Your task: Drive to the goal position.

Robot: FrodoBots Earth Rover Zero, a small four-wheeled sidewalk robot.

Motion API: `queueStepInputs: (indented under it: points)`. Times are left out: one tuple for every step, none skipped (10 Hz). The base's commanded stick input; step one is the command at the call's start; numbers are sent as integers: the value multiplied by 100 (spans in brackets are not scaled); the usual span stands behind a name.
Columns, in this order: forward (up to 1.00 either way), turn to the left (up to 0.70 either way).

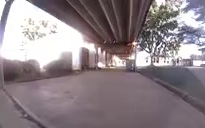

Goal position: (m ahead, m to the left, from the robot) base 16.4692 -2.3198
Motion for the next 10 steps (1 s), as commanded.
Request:
queueStepInputs:
  points:
    - [8,0]
    - [0,0]
    - [21,0]
    - [42,0]
    - [50,0]
    - [50,0]
    - [50,0]
    - [50,0]
    - [50,-30]
    - [50,-48]
